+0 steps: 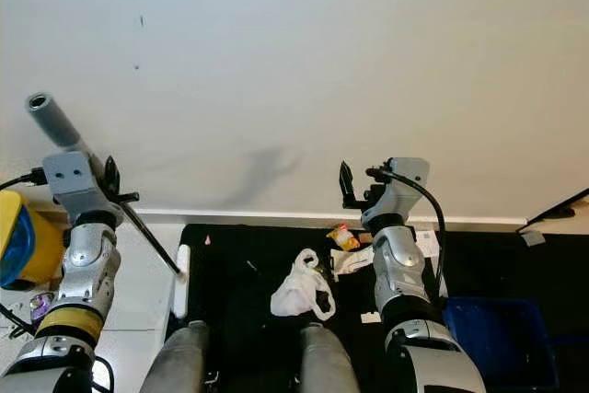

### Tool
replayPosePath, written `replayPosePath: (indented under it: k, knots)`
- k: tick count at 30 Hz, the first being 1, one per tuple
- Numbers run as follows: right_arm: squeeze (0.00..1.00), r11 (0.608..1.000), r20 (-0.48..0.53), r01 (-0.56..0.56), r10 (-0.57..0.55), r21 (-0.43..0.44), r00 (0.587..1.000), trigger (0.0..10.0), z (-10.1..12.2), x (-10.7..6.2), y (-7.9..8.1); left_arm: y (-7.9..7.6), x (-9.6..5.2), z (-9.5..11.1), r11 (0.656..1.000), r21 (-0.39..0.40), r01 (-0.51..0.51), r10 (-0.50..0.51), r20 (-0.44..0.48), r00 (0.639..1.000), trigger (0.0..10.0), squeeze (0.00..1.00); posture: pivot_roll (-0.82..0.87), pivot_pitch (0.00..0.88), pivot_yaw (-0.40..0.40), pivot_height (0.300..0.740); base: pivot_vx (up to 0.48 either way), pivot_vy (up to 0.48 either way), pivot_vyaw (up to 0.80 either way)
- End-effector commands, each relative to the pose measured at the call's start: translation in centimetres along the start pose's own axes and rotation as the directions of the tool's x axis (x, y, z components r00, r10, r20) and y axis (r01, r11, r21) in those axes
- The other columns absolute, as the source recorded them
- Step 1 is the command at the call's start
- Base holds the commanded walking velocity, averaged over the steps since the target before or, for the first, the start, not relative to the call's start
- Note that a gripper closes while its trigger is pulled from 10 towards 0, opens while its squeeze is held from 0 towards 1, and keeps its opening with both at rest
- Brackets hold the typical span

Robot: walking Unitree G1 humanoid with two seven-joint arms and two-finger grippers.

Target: Sweep floor

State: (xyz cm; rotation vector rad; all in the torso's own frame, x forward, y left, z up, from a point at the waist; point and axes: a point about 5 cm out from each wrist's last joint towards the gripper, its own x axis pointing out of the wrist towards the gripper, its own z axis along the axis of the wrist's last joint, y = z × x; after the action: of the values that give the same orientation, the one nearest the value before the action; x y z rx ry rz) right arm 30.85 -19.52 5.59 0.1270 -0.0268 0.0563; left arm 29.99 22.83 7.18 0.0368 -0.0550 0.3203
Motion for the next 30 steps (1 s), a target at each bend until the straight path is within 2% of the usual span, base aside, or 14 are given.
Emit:
replayPosePath:
  k: [1,4,5,7,9,11,13,18,22,26,27,28,29,30]
  knots:
    - [0.0,1.0,0.017,-0.011,0.011,-0.005,1.0,10.0,0.1,-0.1,0.1,-0.3,0.1,0.4,1.0,0.008,0.009,-0.01,0.048,0.999,10.0,0.0,0.0,0.155,-0.058,0.731,0.0,0.0,0.0]
    - [0.0,1.0,0.034,-0.02,0.02,-0.008,0.999,10.0,0.4,-0.1,0.2,-0.3,0.4,0.8,1.0,0.014,0.02,-0.021,0.08,0.997,10.0,0.0,-0.01,0.2,-0.066,0.731,0.0,0.0,0.0]
    - [0.0,0.999,0.05,-0.03,0.031,-0.012,0.998,10.0,0.6,-0.2,0.2,-0.2,0.5,1.1,0.999,0.023,0.025,-0.027,0.104,0.994,10.0,0.0,-0.02,0.249,-0.07,0.731,0.0,0.0,0.0]
    - [0.0,0.999,0.056,-0.034,0.034,-0.014,0.998,10.0,0.7,-0.2,0.3,-0.2,0.6,1.3,0.999,0.021,0.027,-0.029,0.121,0.992,10.0,0.0,-0.02,0.249,-0.07,0.731,0.0,0.0,0.0]
    - [0.0,0.999,0.083,-0.044,0.046,-0.022,0.995,10.0,1.2,-0.4,0.2,-0.3,1.0,1.8,0.999,0.015,0.033,-0.035,0.156,0.987,10.0,0.0,-0.04,0.337,-0.081,0.731,0.0,0.0,0.0]
    - [0.0,0.998,0.112,-0.049,0.052,-0.029,0.992,10.0,1.8,-0.5,0.1,-0.5,1.2,2.3,0.999,0.006,0.034,-0.035,0.188,0.982,10.0,0.0,-0.05,0.382,-0.084,0.731,0.0,0.0,0.0]
    - [0.0,0.998,0.123,-0.05,0.053,-0.03,0.991,10.0,2.0,-0.6,0.1,-0.6,1.2,2.5,0.999,0.002,0.032,-0.032,0.201,0.979,10.0,0.0,-0.05,0.382,-0.084,0.731,0.0,0.0,0.0]
    - [0.0,0.997,0.225,-0.068,0.071,-0.022,0.972,10.0,4.7,0.1,0.7,-1.9,2.6,4.2,0.998,-0.007,0.056,-0.052,0.264,0.963,10.0,0.0,-0.1,0.485,-0.082,0.731,0.0,0.0,0.0]
    - [0.0,0.997,0.243,-0.076,0.08,-0.027,0.967,10.0,5.3,0.2,0.9,-2.7,2.9,4.4,0.998,-0.016,0.059,-0.053,0.259,0.964,10.0,0.0,-0.12,0.489,-0.081,0.731,0.0,0.0,0.0]
    - [0.0,0.997,0.25,-0.079,0.082,-0.024,0.965,10.0,5.8,-0.1,1.2,-5.8,3.0,4.6,0.995,-0.066,0.077,-0.06,0.23,0.971,10.0,0.0,-0.13,0.502,-0.087,0.731,0.0,0.0,0.0]
    - [0.0,0.997,0.243,-0.071,0.074,-0.022,0.967,10.0,5.6,-0.3,1.1,-7.3,2.9,4.7,0.991,-0.107,0.083,-0.058,0.216,0.975,10.0,0.0,-0.13,0.5,-0.091,0.731,0.0,0.0,0.0]
    - [0.0,0.998,0.239,-0.066,0.069,-0.021,0.969,10.0,5.5,-0.5,1.0,-8.0,2.8,4.8,0.988,-0.126,0.085,-0.058,0.209,0.976,10.0,0.0,-0.13,0.5,-0.091,0.731,0.0,0.0,0.0]
    - [0.0,0.998,0.239,-0.066,0.069,-0.021,0.969,10.0,5.5,-0.5,1.0,-8.0,2.8,4.8,0.988,-0.126,0.085,-0.058,0.209,0.976,10.0,0.0,-0.13,0.5,-0.091,0.731,0.0,0.0,0.0]
    - [0.0,0.998,0.234,-0.054,0.056,-0.015,0.971,10.0,5.4,-0.6,0.9,-9.2,2.7,5.0,0.984,-0.156,0.084,-0.052,0.197,0.979,10.0,0.0,-0.13,0.498,-0.092,0.731,0.0,0.0,0.0]
